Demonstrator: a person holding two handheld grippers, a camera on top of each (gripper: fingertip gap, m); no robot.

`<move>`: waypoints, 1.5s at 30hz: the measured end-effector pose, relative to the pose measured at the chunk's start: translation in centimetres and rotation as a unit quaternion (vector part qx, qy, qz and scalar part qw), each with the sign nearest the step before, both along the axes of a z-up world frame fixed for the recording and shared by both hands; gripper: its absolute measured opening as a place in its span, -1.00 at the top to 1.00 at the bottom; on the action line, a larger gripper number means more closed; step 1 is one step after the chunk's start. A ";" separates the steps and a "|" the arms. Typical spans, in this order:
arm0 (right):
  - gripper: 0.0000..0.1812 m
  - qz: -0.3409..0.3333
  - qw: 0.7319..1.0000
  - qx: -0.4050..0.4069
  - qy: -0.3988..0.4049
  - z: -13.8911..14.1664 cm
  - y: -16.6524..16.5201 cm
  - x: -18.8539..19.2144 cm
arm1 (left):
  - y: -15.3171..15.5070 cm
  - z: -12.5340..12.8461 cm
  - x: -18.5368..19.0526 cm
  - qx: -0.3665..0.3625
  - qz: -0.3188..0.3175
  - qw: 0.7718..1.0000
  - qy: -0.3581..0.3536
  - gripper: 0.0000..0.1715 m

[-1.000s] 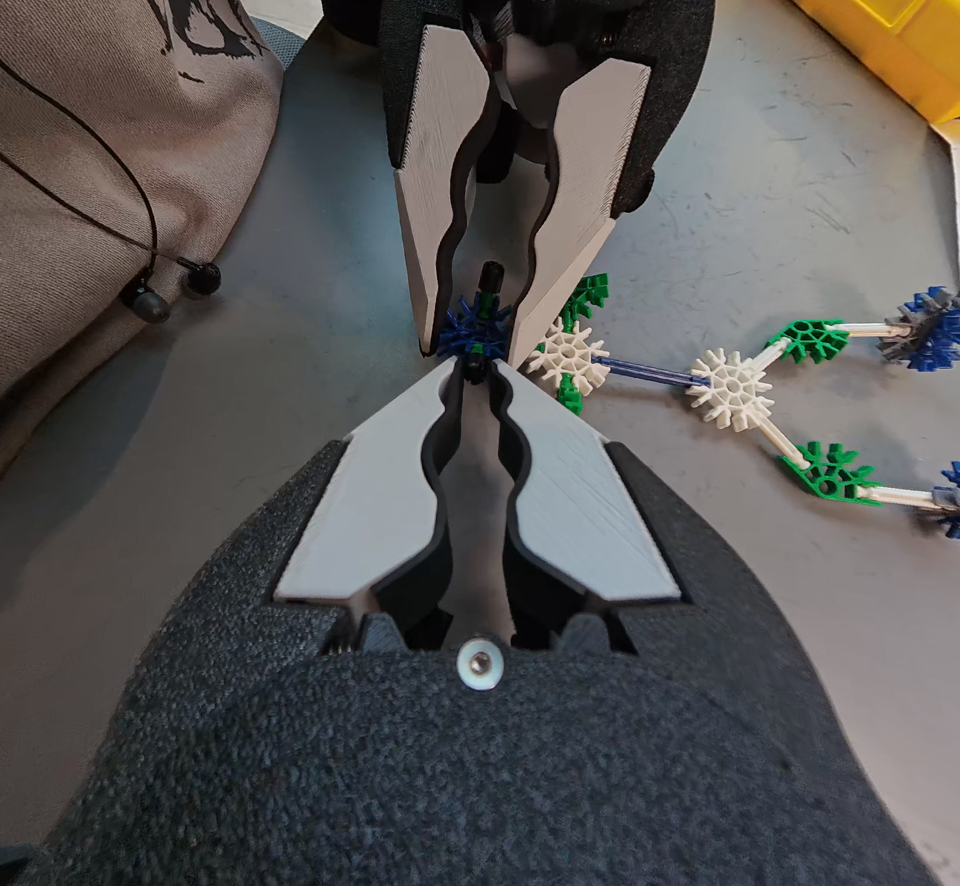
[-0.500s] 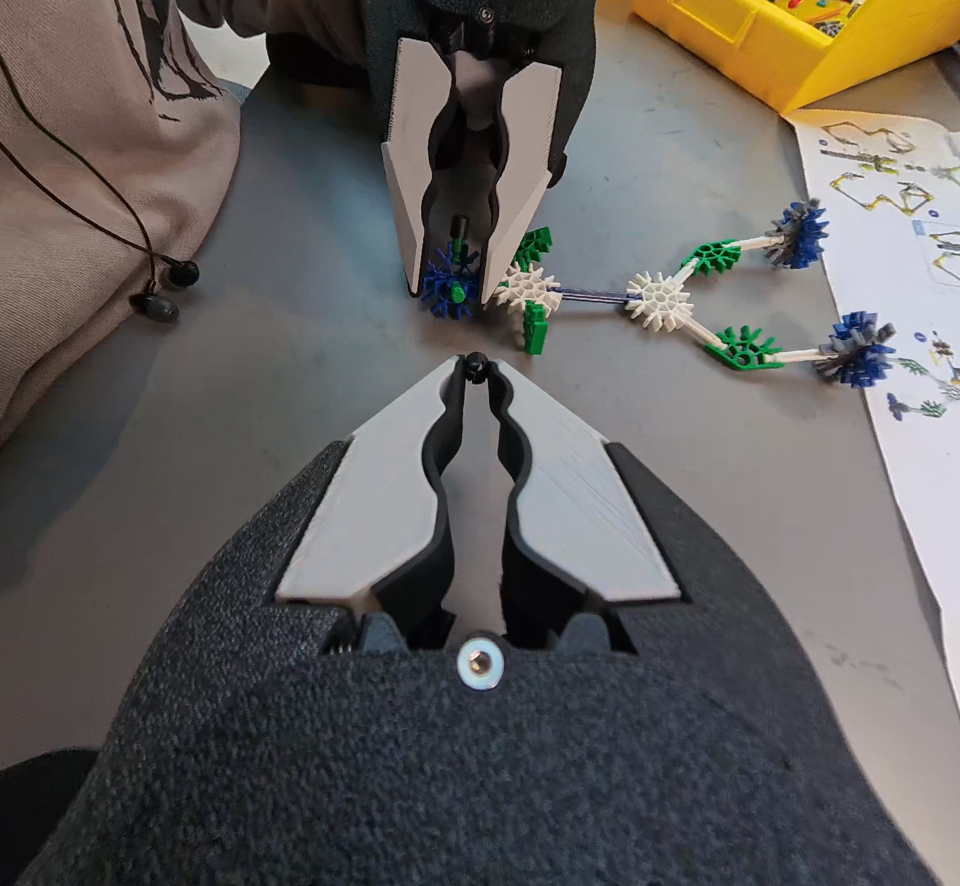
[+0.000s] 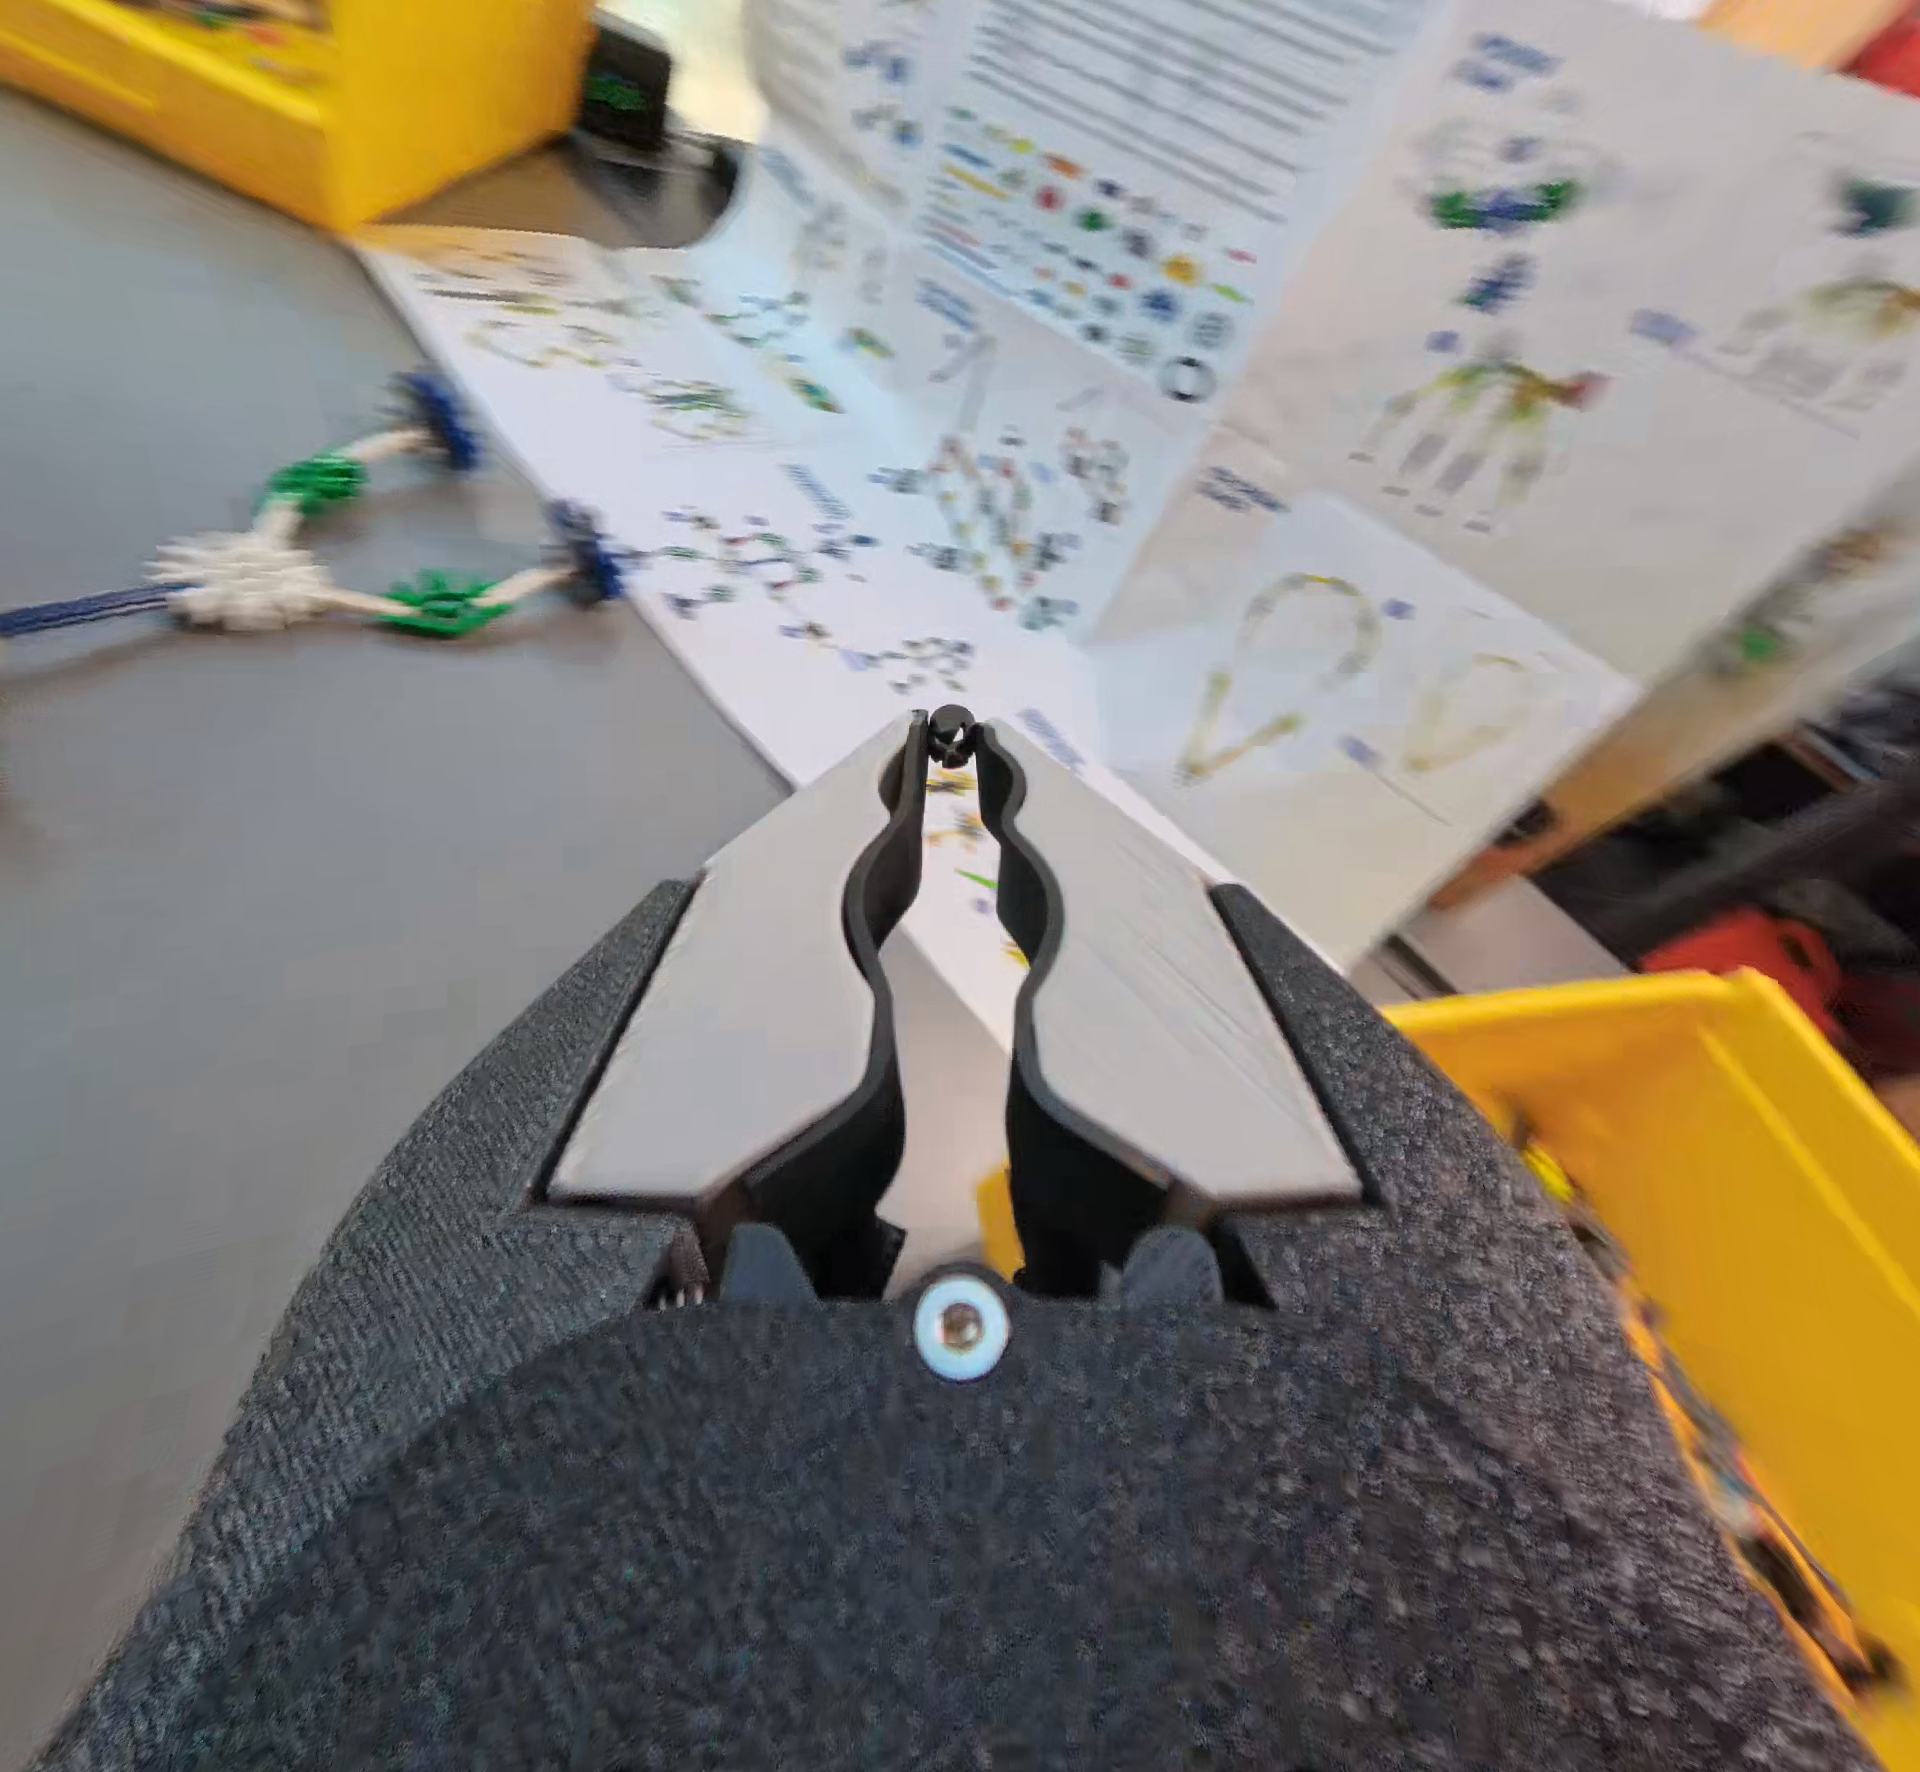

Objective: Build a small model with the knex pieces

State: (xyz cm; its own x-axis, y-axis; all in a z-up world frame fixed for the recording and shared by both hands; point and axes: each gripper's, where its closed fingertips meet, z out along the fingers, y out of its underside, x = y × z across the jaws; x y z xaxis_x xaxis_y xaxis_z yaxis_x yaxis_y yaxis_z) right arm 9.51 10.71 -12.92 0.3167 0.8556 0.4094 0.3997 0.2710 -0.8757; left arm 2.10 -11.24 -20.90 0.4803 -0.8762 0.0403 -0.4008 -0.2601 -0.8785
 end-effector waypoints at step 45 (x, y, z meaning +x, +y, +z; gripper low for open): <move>0.84 0.392 0.899 -0.116 -0.155 -8.4 -22.3 -8.3 | -0.6 -1.8 -0.9 -0.018 -0.030 0.999 0.035 0.89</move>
